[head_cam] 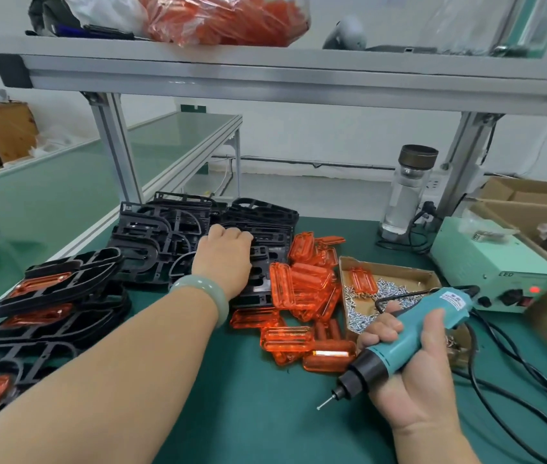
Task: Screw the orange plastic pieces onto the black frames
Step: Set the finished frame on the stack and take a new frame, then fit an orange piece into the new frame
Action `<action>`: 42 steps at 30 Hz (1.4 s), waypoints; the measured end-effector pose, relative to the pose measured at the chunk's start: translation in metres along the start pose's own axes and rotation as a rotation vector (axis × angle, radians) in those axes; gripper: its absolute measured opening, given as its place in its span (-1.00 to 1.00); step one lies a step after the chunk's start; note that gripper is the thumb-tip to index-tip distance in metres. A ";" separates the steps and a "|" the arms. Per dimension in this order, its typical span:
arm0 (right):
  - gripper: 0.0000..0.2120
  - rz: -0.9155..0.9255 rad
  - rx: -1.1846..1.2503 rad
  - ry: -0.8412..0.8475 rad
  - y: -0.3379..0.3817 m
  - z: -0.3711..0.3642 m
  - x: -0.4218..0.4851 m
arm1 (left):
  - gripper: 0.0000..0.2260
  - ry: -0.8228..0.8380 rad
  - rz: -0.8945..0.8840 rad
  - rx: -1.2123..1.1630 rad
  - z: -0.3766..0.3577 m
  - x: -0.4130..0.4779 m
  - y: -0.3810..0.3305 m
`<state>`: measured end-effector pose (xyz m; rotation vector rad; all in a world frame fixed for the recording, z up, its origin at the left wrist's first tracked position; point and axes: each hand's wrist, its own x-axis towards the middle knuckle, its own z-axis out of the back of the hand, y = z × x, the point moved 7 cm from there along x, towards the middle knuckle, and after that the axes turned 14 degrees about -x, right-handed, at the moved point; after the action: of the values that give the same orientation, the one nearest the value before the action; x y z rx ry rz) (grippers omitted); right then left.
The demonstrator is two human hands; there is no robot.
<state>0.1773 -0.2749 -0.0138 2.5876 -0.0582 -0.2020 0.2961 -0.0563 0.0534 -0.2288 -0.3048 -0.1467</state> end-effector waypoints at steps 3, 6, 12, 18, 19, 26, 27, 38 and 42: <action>-0.33 0.008 0.021 0.060 0.001 -0.006 0.000 | -0.69 0.013 -0.024 0.081 -0.002 0.009 -0.002; -0.32 0.013 0.024 0.066 0.000 -0.008 0.001 | -0.75 0.000 -0.074 0.143 -0.002 0.014 -0.006; -0.26 0.009 0.032 0.077 0.000 -0.007 0.002 | -0.76 -0.001 -0.040 0.128 0.007 0.018 -0.002; -0.26 0.017 0.033 0.086 0.001 -0.007 0.003 | -0.57 -0.101 0.049 -0.086 0.043 0.011 0.015; -0.33 0.009 0.026 0.069 0.001 -0.006 0.003 | -0.57 -0.100 0.087 -0.136 0.049 0.010 0.021; -0.46 0.002 0.048 0.029 0.001 -0.002 0.001 | -0.58 -0.110 0.182 -0.288 0.081 -0.006 0.041; -0.42 -0.001 0.047 0.032 0.002 -0.003 0.000 | -0.53 -0.107 0.168 -0.289 0.085 -0.008 0.041; -0.62 0.023 0.055 0.003 0.008 -0.001 -0.005 | -0.91 -0.242 0.376 -1.006 0.111 -0.083 0.048; -0.61 0.022 0.054 0.021 0.009 -0.002 -0.008 | -0.94 -0.189 0.511 -1.349 0.073 -0.126 0.040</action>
<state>0.1701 -0.2804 -0.0064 2.6408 -0.0849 -0.1672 0.1636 0.0139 0.0736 -1.6492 -0.2846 0.2050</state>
